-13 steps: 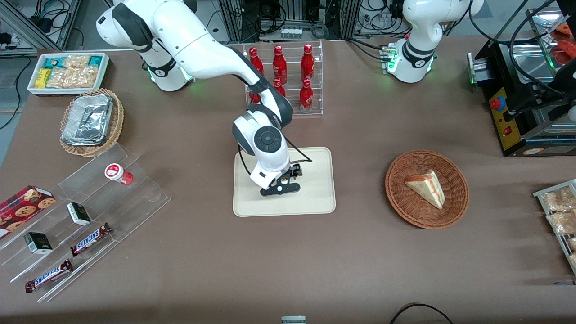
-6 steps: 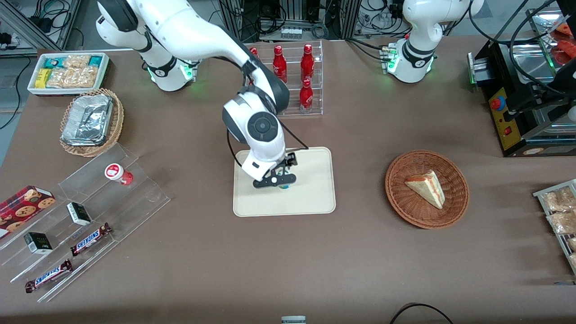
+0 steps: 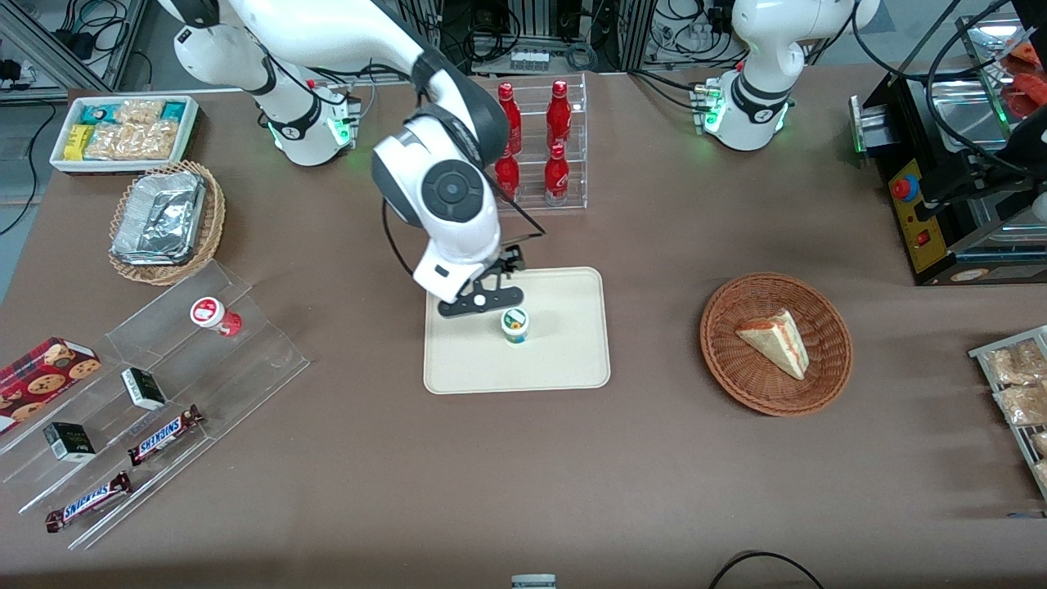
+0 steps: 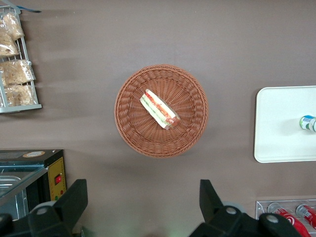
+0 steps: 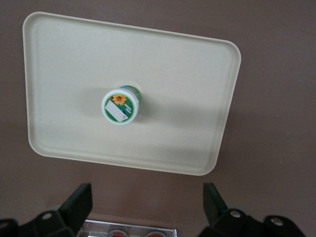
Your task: Place green gum on tray
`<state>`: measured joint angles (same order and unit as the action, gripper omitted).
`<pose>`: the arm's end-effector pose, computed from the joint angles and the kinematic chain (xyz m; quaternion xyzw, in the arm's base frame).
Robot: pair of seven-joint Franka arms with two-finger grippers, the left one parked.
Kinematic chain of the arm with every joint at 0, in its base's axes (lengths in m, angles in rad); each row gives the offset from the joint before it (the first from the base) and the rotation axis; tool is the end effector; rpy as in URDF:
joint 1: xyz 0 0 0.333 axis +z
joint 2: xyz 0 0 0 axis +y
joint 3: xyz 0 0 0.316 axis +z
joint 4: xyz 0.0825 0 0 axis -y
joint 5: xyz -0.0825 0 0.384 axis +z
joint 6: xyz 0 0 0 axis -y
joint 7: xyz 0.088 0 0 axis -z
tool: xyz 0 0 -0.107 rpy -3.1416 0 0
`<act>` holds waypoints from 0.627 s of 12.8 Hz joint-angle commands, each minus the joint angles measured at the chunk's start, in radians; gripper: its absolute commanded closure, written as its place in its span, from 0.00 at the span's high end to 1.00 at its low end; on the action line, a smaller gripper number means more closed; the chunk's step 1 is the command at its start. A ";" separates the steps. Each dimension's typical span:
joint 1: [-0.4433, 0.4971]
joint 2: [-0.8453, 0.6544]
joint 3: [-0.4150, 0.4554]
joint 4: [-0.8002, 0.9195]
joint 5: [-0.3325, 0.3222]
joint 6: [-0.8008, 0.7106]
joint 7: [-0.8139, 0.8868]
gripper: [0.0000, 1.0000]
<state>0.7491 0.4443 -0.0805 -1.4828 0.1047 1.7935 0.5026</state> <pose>0.5168 0.4296 0.4094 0.9948 0.0706 -0.0730 0.0092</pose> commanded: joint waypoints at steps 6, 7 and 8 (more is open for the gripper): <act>-0.230 -0.246 0.012 -0.149 0.000 -0.103 -0.100 1.00; -0.273 -0.272 0.012 -0.163 0.000 -0.103 -0.149 1.00; -0.316 -0.294 0.012 -0.172 -0.002 -0.105 -0.204 1.00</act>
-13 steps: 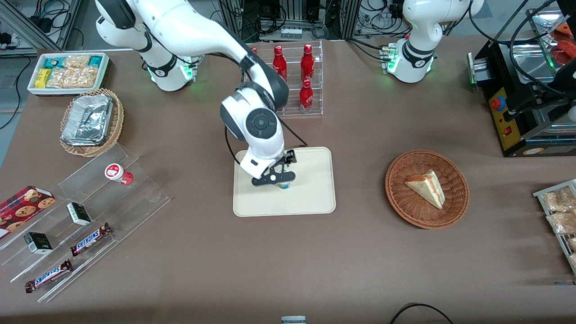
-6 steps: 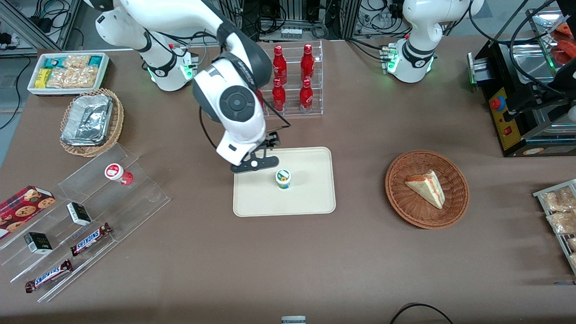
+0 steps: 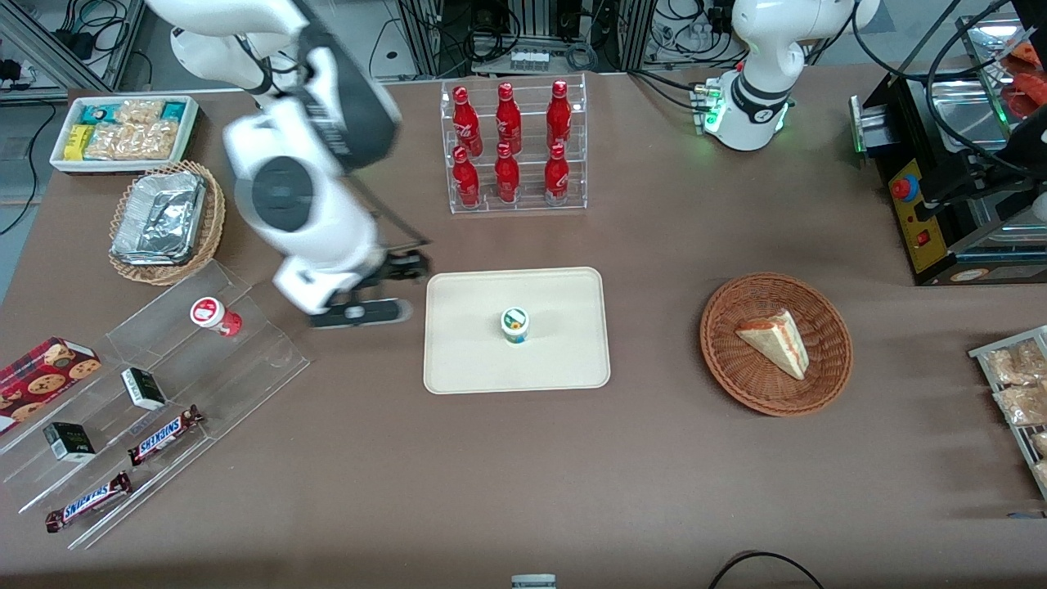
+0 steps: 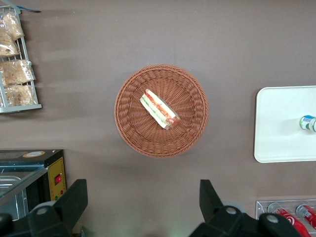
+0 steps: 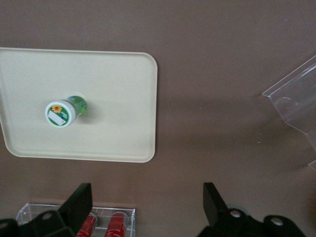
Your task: Place green gum on tray
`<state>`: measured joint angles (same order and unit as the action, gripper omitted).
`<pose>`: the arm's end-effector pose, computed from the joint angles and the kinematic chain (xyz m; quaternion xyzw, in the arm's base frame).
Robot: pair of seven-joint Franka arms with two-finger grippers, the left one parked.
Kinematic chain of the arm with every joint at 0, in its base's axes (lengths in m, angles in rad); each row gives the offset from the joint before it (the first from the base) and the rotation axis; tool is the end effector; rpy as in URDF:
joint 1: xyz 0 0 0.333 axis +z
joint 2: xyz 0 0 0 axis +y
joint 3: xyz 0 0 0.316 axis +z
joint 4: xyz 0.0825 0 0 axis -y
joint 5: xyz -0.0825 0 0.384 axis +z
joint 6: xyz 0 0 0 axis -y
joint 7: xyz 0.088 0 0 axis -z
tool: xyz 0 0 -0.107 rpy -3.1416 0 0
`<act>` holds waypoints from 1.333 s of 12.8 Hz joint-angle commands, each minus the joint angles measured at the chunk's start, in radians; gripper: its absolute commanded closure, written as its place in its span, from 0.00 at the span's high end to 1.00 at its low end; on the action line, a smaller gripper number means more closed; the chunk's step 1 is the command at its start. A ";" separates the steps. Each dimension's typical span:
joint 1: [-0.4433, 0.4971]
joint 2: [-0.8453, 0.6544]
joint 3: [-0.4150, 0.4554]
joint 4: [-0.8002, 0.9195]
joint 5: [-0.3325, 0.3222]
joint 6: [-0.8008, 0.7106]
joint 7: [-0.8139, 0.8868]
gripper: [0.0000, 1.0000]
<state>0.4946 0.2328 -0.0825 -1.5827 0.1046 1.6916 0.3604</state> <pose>0.5622 0.2614 0.4922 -0.9971 -0.0168 0.0726 0.0156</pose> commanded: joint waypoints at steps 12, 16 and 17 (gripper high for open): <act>-0.444 -0.273 0.018 -0.224 -0.051 0.002 -0.342 1.00; -0.507 -0.317 0.018 -0.207 -0.082 -0.091 -0.406 1.00; -0.508 -0.325 0.017 -0.198 -0.082 -0.130 -0.406 1.00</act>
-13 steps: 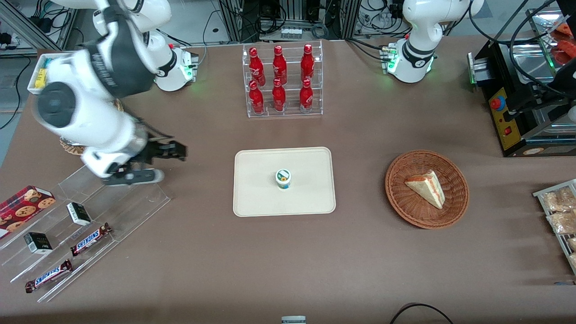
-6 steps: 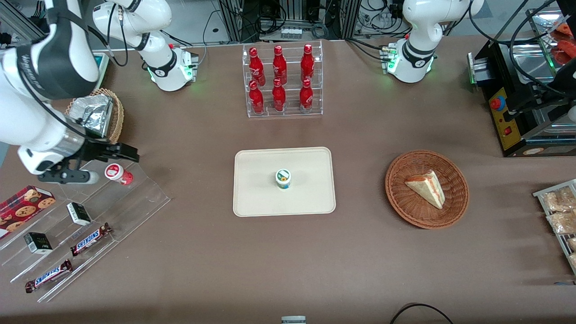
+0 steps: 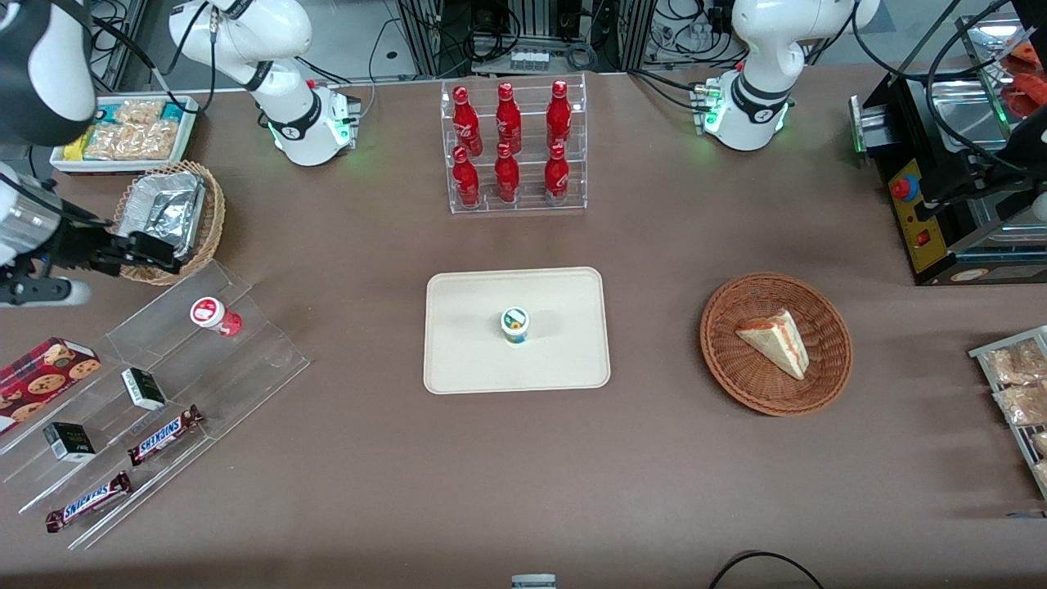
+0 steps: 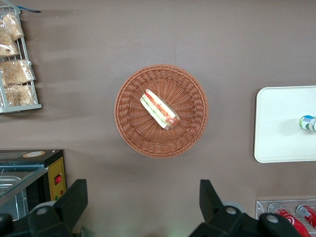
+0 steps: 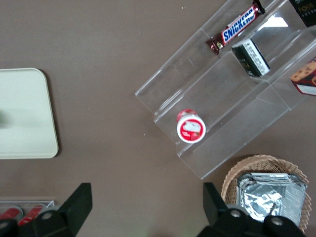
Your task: Place green gum on tray
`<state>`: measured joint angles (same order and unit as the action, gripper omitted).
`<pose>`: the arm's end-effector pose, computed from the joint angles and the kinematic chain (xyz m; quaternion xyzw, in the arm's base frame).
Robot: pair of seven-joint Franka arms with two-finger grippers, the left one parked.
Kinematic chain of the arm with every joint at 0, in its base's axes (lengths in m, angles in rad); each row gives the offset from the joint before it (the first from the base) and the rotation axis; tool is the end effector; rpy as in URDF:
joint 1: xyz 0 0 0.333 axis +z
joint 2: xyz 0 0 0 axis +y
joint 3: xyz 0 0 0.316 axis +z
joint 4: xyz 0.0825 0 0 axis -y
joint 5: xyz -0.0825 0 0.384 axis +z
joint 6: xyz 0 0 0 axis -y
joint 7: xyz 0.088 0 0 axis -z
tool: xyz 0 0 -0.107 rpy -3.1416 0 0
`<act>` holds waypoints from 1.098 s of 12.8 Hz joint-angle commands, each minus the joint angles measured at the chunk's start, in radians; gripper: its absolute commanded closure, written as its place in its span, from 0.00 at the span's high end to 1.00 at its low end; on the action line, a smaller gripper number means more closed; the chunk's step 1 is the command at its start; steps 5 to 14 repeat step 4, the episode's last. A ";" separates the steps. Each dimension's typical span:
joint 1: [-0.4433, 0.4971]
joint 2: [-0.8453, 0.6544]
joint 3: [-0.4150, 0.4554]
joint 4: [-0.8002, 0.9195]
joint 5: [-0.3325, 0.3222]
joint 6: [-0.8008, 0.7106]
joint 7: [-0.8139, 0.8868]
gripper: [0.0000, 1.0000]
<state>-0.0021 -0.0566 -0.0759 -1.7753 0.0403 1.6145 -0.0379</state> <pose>0.5315 -0.0383 0.5626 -0.9982 0.0218 0.0508 0.0252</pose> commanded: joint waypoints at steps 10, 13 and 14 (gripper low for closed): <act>-0.010 -0.035 0.007 0.025 -0.069 -0.146 0.000 1.00; -0.010 -0.035 0.007 0.025 -0.069 -0.146 0.000 1.00; -0.010 -0.035 0.007 0.025 -0.069 -0.146 0.000 1.00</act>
